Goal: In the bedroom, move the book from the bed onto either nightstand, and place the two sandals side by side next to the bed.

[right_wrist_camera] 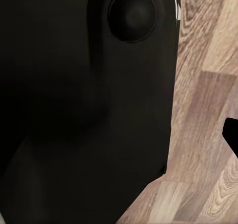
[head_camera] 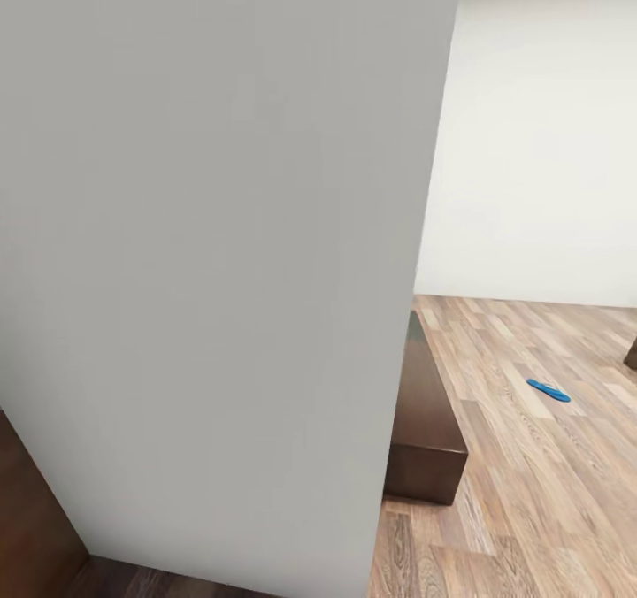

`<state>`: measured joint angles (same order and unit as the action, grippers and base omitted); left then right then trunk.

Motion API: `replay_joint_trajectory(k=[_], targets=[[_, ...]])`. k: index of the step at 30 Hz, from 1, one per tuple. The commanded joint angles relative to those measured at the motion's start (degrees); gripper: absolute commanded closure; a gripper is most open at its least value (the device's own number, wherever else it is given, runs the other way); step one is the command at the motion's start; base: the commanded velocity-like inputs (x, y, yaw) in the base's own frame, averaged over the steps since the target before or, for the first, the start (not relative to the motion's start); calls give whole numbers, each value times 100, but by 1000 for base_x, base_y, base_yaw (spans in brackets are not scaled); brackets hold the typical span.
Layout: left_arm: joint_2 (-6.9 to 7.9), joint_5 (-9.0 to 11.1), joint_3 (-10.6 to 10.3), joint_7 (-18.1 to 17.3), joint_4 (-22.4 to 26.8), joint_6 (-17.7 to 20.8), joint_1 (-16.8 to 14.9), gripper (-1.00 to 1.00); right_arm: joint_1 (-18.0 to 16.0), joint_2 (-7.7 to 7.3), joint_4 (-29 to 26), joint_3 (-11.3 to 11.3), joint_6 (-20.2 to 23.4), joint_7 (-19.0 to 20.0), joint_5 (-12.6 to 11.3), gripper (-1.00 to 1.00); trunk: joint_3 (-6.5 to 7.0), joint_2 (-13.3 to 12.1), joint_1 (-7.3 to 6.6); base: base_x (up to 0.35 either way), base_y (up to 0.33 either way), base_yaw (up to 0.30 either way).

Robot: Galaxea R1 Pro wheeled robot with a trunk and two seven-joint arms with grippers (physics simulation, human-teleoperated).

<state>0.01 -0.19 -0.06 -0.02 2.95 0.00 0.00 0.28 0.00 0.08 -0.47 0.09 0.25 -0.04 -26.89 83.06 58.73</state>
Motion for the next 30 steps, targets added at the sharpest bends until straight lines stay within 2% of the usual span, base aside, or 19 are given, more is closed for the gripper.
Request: replay_joint_trajectory(k=[1,30], targets=[[0,-3,1,0,4,0,0,-100,-2,0,1,-5,1,2,-1,-100,-4,2,0,0,0,-274],[5,-8,3,0,15,0,0,-100,-2,0,1,1,0,10,-4,-100,-4,2,0,0,0,-282]])
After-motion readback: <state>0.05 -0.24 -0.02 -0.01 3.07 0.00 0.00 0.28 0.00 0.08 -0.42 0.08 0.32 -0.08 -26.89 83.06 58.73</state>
